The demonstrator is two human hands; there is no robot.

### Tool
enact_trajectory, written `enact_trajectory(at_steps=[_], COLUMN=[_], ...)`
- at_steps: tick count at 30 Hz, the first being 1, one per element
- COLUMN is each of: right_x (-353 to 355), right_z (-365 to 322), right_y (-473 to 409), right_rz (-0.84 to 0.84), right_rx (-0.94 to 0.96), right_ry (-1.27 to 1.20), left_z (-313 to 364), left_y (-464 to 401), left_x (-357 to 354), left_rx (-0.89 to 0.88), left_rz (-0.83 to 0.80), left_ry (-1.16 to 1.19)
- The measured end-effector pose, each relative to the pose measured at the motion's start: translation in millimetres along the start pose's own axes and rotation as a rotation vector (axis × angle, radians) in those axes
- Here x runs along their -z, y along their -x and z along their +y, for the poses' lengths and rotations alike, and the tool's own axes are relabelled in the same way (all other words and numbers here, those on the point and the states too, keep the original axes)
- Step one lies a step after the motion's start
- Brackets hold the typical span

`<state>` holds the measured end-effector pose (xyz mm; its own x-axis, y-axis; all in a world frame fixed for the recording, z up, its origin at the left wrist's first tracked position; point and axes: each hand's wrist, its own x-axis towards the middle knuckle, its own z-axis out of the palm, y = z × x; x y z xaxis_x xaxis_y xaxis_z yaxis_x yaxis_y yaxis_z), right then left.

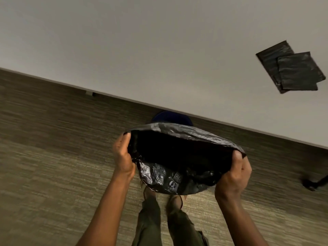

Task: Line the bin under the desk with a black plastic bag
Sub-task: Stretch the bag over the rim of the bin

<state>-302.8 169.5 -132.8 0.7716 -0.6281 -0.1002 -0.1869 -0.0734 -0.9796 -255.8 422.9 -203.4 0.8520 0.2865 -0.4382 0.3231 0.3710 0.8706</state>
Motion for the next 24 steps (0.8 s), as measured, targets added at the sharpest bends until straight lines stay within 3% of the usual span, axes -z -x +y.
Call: enact_trajectory(at_steps=[5,12,16,19,24], right_x=[-18.8,-34.8,-36.2,-45.2,-73.9], right_z=[68.0,194.1,237.3,254.6,271.1], right_y=[3.7,-3.0,-14.8,-24.8,-63.9], right_rz=[-0.188,-0.343,-0.458,-0.482,-0.449], right_rx=[0.068,0.064,0.038,-0.008,-0.03], right_ry=[0.162,0.477,0.53,0.506,0.524], left_z=[-55.3,-172.4,-222.5,-238.2,-234.9], left_y=[-23.3,-68.9,-89.6,-97.2,-113.1], left_x=[4.9,42.0,79.7,101.3,101.5], left_rx=[0.023,0.231,0.317,0.387,0.267], left_rz=[0.051,0.018,0.121,0.231,0.318], left_ry=[-0.284,-0.724,-0.746,-0.639,-0.642])
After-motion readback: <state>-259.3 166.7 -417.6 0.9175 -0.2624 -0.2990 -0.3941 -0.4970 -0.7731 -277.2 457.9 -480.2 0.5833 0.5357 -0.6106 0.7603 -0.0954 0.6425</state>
